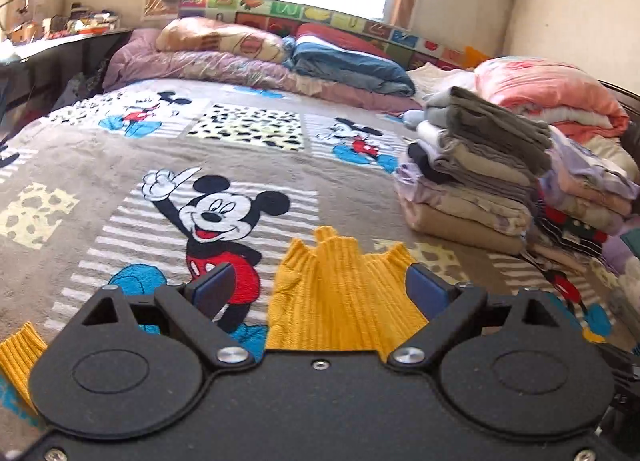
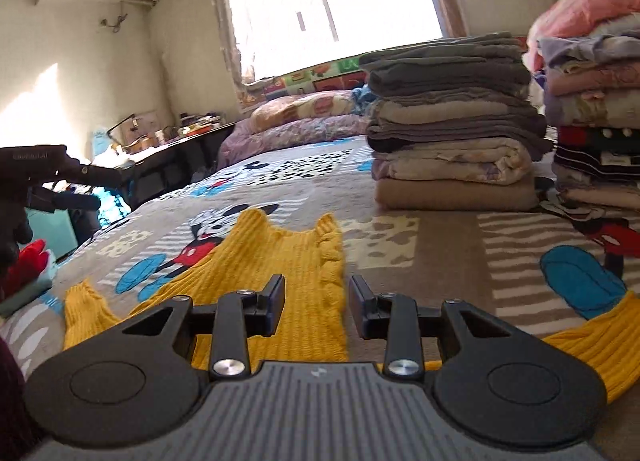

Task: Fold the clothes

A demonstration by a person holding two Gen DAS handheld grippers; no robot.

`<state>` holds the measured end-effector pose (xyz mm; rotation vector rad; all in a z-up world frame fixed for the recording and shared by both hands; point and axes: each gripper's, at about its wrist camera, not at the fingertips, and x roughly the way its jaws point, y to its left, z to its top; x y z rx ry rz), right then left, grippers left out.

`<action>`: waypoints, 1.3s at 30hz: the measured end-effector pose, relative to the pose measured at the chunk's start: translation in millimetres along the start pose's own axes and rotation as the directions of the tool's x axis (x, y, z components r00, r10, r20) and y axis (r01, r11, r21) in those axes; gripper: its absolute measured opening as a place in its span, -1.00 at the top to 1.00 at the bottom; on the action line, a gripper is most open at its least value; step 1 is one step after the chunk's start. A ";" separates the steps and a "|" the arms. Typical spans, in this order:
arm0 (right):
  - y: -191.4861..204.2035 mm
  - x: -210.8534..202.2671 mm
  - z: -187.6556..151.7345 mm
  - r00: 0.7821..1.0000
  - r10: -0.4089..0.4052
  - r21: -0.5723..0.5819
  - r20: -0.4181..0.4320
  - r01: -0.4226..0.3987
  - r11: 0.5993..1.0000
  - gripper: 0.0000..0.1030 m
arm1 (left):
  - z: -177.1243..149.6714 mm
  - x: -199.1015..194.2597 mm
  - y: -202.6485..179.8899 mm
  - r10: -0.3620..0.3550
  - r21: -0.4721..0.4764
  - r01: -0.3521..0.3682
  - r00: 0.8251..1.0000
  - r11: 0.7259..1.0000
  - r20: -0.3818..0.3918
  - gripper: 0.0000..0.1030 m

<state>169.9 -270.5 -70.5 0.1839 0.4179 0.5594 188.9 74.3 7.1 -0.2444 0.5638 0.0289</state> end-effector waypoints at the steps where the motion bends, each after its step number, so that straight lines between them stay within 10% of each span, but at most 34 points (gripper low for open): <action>1: -0.9 5.7 3.6 1.000 -0.007 -0.009 0.011 0.007 1.000 0.26 | 1.3 12.9 8.3 -0.006 -0.022 0.006 1.000 1.000 -0.013 -0.79; 17: -5.2 153.3 41.0 0.984 0.084 -0.029 -0.154 -0.090 0.996 -0.17 | 8.2 135.0 58.3 -0.176 -0.158 0.146 0.963 0.977 -0.204 -0.57; 27: -17.3 202.6 36.6 0.962 0.150 0.048 -0.229 -0.142 0.989 -0.24 | 6.7 160.7 53.1 -0.210 -0.086 0.195 0.948 0.977 -0.239 0.14; 31: -19.8 213.4 23.3 0.947 0.190 0.093 -0.260 -0.171 0.981 0.67 | 6.7 158.5 59.7 -0.217 -0.118 0.196 0.952 0.974 -0.215 0.77; 39: -81.0 179.8 25.7 0.978 0.182 0.412 -0.097 -0.128 0.902 0.74 | 14.4 140.7 98.8 -0.275 -0.331 0.229 0.956 0.916 -0.098 0.90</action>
